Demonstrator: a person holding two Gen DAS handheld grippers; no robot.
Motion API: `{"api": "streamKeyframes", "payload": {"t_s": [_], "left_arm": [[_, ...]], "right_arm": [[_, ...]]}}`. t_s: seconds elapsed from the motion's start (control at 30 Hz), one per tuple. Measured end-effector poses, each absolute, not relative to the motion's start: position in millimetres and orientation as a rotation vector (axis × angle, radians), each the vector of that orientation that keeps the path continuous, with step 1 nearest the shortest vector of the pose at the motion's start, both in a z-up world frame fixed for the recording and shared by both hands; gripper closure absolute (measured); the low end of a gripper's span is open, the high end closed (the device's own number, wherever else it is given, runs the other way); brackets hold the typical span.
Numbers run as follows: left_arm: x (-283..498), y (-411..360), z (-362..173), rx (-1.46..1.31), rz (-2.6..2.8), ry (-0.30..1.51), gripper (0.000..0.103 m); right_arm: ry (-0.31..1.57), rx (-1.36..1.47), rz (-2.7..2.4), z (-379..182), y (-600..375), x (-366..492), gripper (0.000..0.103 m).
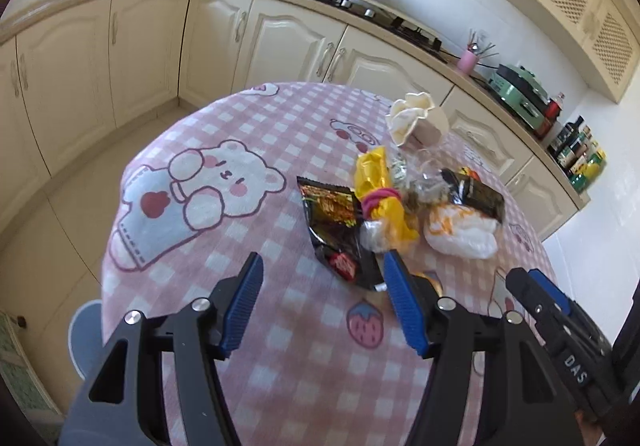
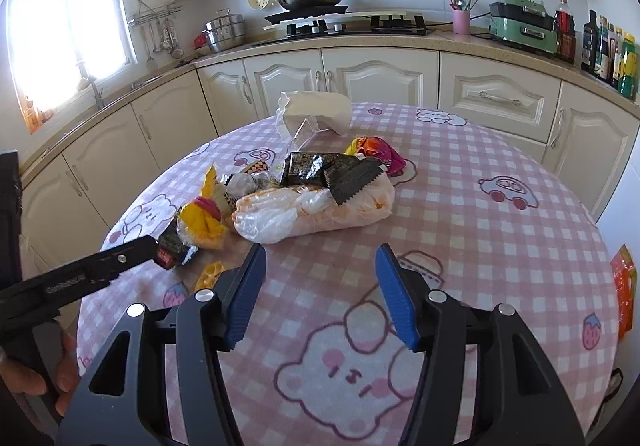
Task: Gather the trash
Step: 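Grasp the dark snack wrapper with the left gripper while the right grasps the orange-printed plastic bag, then carry the wrapper and printed bag over the blue bucket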
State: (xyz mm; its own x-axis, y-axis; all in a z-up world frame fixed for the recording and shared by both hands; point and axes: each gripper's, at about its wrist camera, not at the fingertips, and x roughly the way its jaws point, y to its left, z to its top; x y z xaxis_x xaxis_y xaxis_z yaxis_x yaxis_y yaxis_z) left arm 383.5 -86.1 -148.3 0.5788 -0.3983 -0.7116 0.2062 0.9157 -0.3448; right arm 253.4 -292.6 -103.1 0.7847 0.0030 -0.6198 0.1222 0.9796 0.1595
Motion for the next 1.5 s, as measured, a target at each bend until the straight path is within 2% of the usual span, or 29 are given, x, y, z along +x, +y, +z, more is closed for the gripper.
{"api": "streamKeyframes", "payload": {"t_s": [0.07, 0.13, 0.17, 0.23, 0.27, 0.4, 0.43, 0.47, 0.5, 0.57, 0.63, 1.13, 1.5], "left_arm": [[390.4, -90.3, -153.0, -0.238, -0.346, 0.906, 0.045], [395.5, -96.2, -156.7, -0.227, -0.357, 0.916, 0.066], [396.9, -97.6, -157.7, -0.219, -0.361, 0.916, 0.07], [399.4, -99.2, -159.6, -0.226, -0.386, 0.922, 0.086], [399.6, -98.4, -160.7, -0.227, -0.387, 0.92, 0.088], [393.9, -96.3, -160.2, -0.232, -0.425, 0.896, 0.089], [391.3, -94.8, -158.9, -0.229, -0.429, 0.887, 0.089], [387.3, -93.1, -157.3, -0.222, -0.427, 0.876, 0.089], [383.2, -91.1, -154.5, -0.213, -0.422, 0.86, 0.09], [376.2, -85.8, -150.3, -0.206, -0.42, 0.841, 0.09], [371.1, -81.2, -145.5, -0.213, -0.424, 0.828, 0.09], [310.9, -51.7, -94.7, -0.251, -0.443, 0.695, 0.091], [276.4, 40.2, -98.8, -0.333, -0.318, 0.658, 0.091]], "right_arm": [[0.676, 0.226, -0.045, -103.2, -292.4, 260.0, 0.048], [0.678, 0.268, -0.038, -103.4, -294.0, 267.8, 0.048], [0.678, 0.282, -0.039, -103.0, -293.7, 271.1, 0.048], [0.683, 0.333, -0.028, -102.5, -296.3, 278.5, 0.046], [0.689, 0.364, -0.019, -103.1, -298.5, 282.1, 0.045], [0.712, 0.441, -0.009, -107.9, -302.2, 295.5, 0.045], [0.727, 0.449, -0.004, -110.5, -302.4, 299.1, 0.05], [0.727, 0.459, 0.005, -111.6, -302.5, 300.4, 0.07], [0.737, 0.467, 0.019, -114.0, -302.6, 302.1, 0.078], [0.736, 0.459, 0.026, -114.0, -300.9, 300.3, 0.089], [0.713, 0.422, 0.009, -109.0, -297.9, 293.1, 0.094], [0.53, 0.294, 0.021, -35.6, -270.2, 211.1, 0.097], [0.578, 0.197, 0.237, -42.4, -155.4, 226.9, 0.097]]}}
